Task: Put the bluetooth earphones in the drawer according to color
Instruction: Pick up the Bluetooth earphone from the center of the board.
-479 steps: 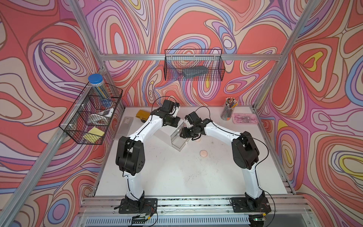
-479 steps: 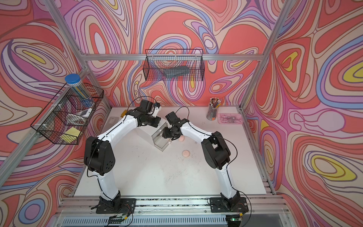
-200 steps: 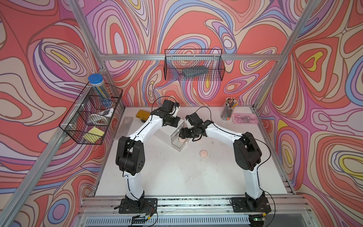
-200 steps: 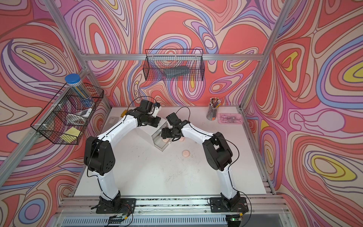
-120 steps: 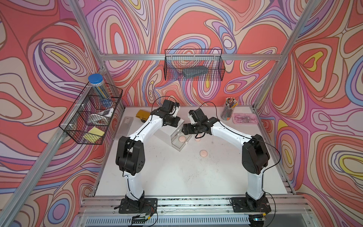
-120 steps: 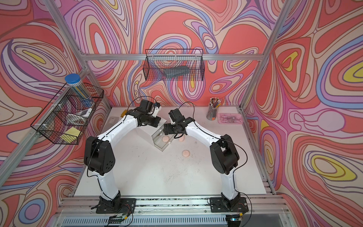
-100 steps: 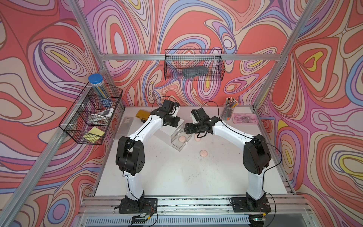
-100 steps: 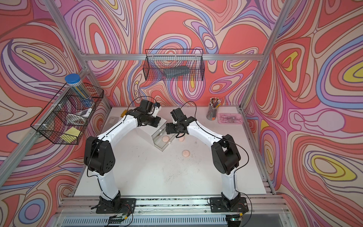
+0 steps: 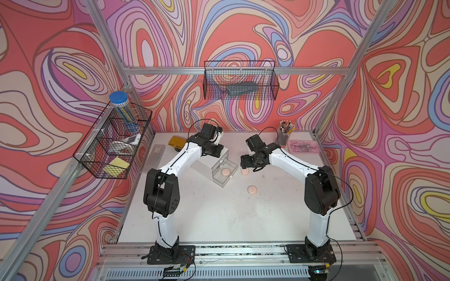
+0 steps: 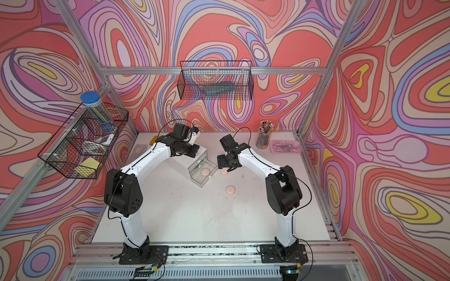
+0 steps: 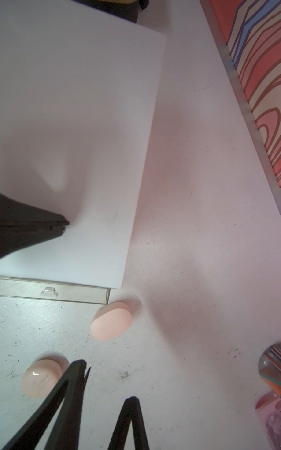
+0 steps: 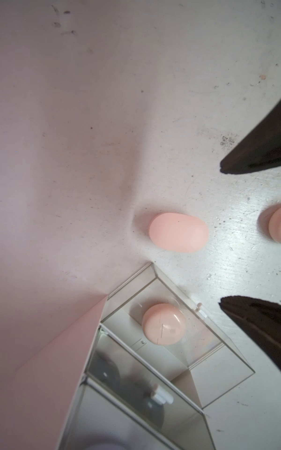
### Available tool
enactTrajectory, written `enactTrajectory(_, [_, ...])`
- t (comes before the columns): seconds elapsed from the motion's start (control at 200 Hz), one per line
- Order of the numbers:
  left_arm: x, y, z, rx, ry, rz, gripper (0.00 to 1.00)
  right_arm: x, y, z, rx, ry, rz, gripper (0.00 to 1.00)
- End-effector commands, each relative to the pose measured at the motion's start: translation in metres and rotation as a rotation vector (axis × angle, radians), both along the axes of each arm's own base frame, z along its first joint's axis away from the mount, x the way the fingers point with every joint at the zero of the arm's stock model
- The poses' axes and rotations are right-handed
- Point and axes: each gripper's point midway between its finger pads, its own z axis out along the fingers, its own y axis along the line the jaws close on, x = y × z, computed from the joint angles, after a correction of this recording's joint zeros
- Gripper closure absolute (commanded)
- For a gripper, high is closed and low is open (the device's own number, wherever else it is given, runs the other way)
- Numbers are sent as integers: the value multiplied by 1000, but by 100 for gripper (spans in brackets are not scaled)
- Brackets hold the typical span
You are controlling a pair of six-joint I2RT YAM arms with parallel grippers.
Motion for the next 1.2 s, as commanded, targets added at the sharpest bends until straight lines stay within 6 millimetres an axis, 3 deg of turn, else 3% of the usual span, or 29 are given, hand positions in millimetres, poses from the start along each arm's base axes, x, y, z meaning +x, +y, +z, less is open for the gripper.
enactTrajectory(0.0, [-109, 36, -130, 232, 569, -14, 100, -8, -6, -26, -54, 60, 12, 20])
enactTrajectory(0.23, [-109, 36, -130, 233, 570, -13, 100, -3, 1, -52, -61, 104, 23, 22])
enactTrajectory(0.656, [-110, 37, -131, 234, 572, -13, 100, 13, 11, -69, -60, 110, 24, 22])
enactTrajectory(1.192, [-110, 37, -131, 238, 573, -14, 100, 18, 6, -91, -115, 137, 6, 39])
